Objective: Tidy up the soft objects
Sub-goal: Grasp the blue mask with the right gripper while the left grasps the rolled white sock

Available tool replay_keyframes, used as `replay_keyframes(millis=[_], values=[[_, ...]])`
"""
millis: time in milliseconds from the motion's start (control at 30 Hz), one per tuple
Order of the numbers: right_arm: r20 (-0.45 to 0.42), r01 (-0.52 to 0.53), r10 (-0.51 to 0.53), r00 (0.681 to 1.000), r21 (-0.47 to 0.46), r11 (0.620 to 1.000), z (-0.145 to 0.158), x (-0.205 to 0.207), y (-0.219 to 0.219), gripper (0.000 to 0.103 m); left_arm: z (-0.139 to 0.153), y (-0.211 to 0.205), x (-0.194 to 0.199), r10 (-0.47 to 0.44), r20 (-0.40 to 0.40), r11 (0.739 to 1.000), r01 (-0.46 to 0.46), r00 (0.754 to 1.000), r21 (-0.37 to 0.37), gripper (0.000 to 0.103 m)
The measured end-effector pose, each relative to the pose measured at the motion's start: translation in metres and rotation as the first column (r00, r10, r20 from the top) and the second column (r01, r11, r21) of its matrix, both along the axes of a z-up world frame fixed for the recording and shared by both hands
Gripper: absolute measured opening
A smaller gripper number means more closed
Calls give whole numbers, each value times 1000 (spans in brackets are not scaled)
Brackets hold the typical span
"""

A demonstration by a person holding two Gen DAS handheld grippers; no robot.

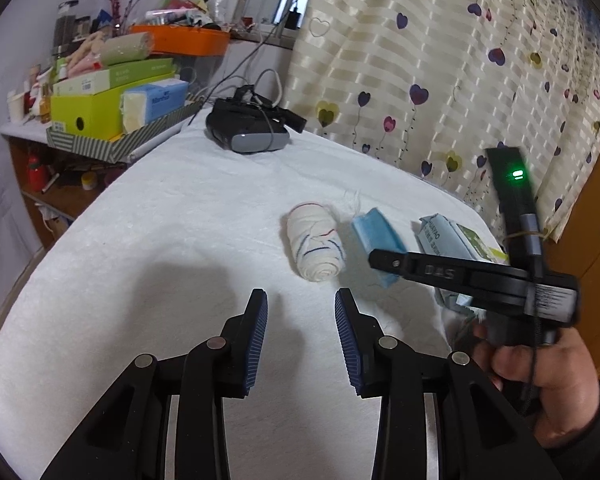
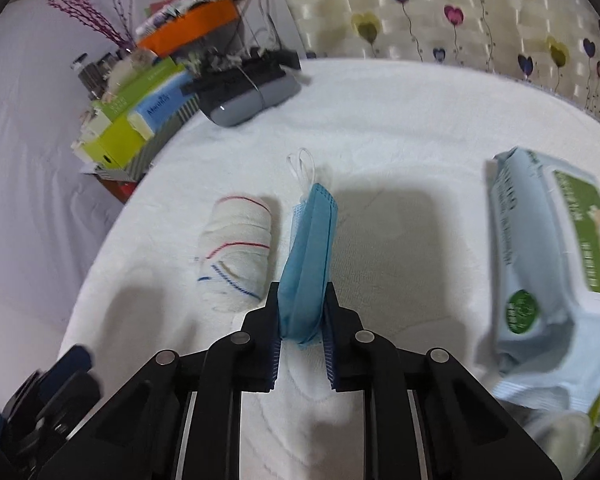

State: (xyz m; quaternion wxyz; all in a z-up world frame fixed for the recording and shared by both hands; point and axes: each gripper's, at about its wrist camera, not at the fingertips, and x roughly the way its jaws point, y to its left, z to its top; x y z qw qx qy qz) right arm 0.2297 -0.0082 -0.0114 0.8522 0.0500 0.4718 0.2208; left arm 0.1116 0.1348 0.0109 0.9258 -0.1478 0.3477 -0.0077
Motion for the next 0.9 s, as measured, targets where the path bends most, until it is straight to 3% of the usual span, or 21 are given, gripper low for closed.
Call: replay_keyframes(millis=[333,800,900], values=[[78,-21,16,997,64,998,29,-35,-33,18,4,-24,36,-47,-35,999,47,998,10,44],[115,-26,12,993,121,992,42,-46,-63,18,-24,-40,106,-25,-132,995,38,991,96,45],[115,-30,15,993,128,991,41,-44,-65,18,-29,-40,116,-7,-138,993,23,990,115,50]])
